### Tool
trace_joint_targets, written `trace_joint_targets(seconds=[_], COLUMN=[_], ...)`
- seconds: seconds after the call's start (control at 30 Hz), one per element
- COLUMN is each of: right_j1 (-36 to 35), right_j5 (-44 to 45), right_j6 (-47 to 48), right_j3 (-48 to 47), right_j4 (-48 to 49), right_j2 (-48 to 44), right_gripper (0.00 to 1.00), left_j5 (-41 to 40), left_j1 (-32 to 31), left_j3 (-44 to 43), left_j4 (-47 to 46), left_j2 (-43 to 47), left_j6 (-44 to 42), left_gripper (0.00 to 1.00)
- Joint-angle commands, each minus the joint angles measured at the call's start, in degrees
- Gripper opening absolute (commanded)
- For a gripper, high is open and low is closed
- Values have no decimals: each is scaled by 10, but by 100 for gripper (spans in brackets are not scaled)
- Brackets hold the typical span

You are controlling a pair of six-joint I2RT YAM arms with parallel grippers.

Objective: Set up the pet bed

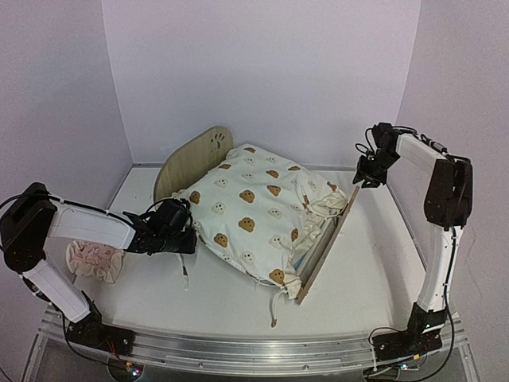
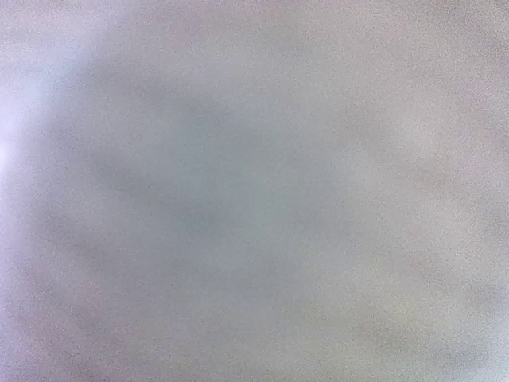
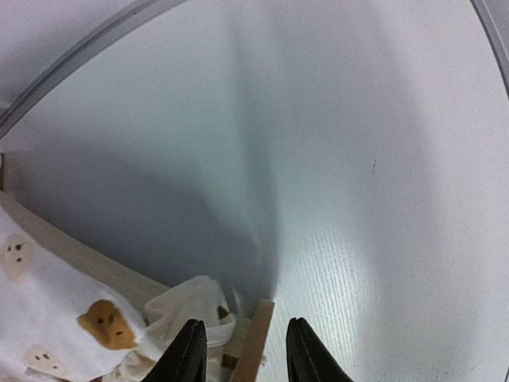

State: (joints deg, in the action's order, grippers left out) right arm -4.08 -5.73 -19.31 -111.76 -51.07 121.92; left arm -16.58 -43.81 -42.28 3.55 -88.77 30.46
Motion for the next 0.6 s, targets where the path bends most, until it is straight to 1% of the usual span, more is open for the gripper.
trace_joint_targets(seconds=[0.0,0.17,0.27,0.33,0.43,0.47,0.57], right_j1=[6,15,16,16,16,16,15], right_j5=[-136,-193,-218,-236,-255,-260,-278], right_j6=[31,50,56,56,47,38,-4], right_j3=[-21,35,75,109,171,192,295], right_j4=[-20,-20,-19,-18,-9,-2,51], right_j2=[9,-10,-28,-44,-75,-92,-161], right_gripper=[34,29,23,16,11,11,11], left_j5=[0,-2,-5,-8,-12,-13,-16], left_j1=[2,2,2,2,3,3,7], left_j3=[-17,-31,-46,-60,-84,-96,-129], left_j4=[-7,-5,-2,-1,1,3,5], left_j2=[19,9,1,-7,-28,-34,-59], left_j6=[2,-5,-12,-18,-30,-33,-44], left_gripper=[35,35,35,35,36,36,36])
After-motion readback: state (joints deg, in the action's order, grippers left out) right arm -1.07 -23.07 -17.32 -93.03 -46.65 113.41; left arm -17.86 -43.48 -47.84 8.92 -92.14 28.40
